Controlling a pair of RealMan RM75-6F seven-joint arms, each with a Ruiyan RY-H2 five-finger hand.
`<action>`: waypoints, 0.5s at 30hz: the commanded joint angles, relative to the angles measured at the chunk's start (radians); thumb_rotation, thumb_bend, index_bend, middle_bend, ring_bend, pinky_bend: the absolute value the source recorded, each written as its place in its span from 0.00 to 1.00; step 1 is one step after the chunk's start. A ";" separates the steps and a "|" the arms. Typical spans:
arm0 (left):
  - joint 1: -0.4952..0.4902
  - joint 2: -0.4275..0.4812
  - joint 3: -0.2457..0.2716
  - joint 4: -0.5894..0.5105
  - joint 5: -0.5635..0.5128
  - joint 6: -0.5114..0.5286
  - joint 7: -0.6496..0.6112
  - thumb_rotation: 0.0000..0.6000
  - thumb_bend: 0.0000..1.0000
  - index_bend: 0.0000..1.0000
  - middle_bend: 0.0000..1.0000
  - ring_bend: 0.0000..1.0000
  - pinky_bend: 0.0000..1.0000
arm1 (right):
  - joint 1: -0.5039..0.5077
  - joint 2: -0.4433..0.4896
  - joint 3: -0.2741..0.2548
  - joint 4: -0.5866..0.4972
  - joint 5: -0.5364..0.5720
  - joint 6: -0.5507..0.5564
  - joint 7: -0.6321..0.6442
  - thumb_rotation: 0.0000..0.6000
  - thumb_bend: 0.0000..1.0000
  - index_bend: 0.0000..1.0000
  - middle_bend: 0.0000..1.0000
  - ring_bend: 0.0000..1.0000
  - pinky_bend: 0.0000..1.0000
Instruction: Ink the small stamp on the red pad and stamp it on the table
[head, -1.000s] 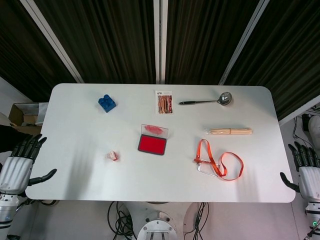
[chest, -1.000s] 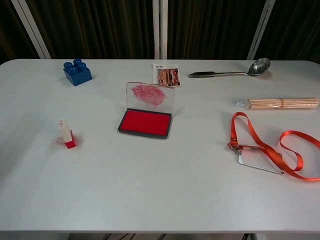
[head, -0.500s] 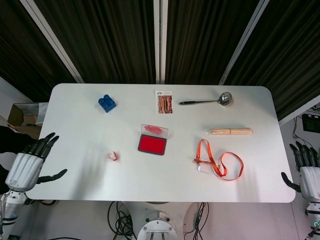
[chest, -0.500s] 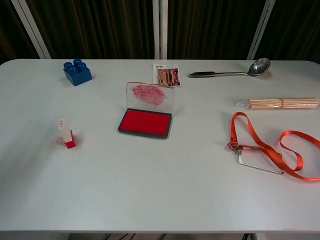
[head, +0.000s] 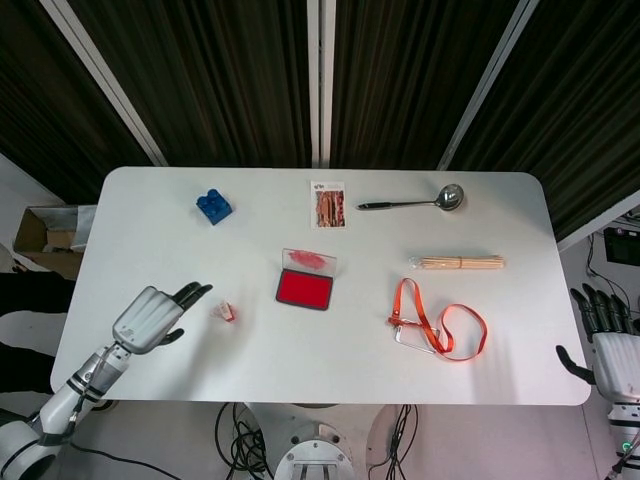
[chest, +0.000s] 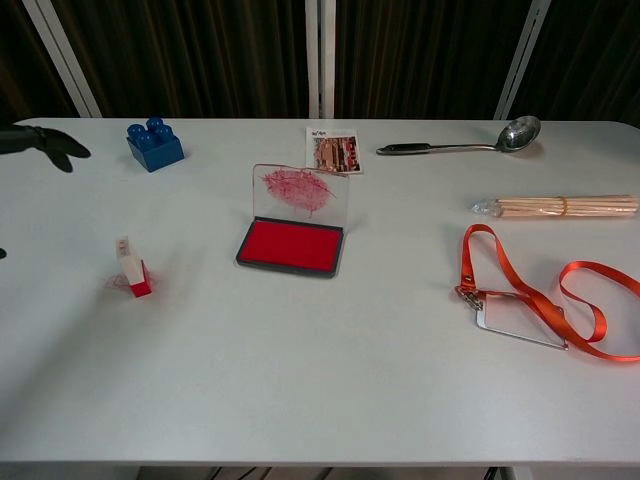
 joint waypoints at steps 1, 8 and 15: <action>-0.046 -0.068 0.005 0.080 -0.007 -0.040 0.005 1.00 0.16 0.17 0.23 0.85 0.98 | -0.001 0.002 0.000 0.001 0.002 0.000 0.002 1.00 0.18 0.00 0.00 0.00 0.00; -0.082 -0.159 0.024 0.214 -0.015 -0.059 -0.053 1.00 0.16 0.20 0.23 0.86 0.98 | -0.002 0.002 -0.001 0.005 0.006 -0.006 0.004 1.00 0.18 0.00 0.00 0.00 0.00; -0.118 -0.226 0.044 0.302 0.003 -0.047 -0.113 1.00 0.18 0.26 0.28 0.88 0.99 | -0.001 0.005 0.000 0.001 0.010 -0.009 0.000 1.00 0.18 0.00 0.00 0.00 0.00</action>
